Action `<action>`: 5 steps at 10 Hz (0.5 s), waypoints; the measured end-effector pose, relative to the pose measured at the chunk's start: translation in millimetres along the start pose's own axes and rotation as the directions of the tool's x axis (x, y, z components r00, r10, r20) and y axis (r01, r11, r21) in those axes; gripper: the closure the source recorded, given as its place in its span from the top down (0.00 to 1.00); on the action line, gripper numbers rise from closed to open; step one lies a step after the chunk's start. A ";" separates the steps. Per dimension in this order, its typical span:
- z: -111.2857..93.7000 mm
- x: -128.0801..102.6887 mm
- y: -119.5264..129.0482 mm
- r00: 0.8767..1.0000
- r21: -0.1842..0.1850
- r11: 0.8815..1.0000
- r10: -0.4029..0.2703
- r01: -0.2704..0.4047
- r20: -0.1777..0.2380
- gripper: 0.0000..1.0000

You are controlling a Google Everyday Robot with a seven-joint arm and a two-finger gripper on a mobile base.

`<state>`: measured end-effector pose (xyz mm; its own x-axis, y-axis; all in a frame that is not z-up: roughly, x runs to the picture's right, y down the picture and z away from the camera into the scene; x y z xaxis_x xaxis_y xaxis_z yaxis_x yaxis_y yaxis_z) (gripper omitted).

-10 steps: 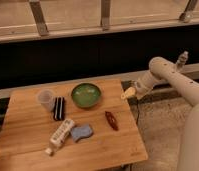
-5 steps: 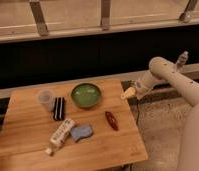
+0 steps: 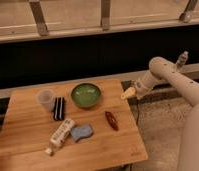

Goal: Drag the ceramic bowl in a circle

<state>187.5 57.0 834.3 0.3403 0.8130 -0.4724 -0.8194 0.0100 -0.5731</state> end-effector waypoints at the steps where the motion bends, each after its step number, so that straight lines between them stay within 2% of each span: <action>1: -2.4 -3.2 0.0 1.000 0.009 1.000 -0.009 0.009 0.009 0.80; 2: -4.8 -10.8 5.1 0.999 0.019 0.999 -0.028 0.028 0.030 0.80; 5: 3.6 -54.0 49.1 0.982 -0.015 0.992 -0.122 0.125 0.144 0.80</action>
<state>127.3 15.7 834.1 0.3679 0.8809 -0.2979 -0.7632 0.1030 -0.6379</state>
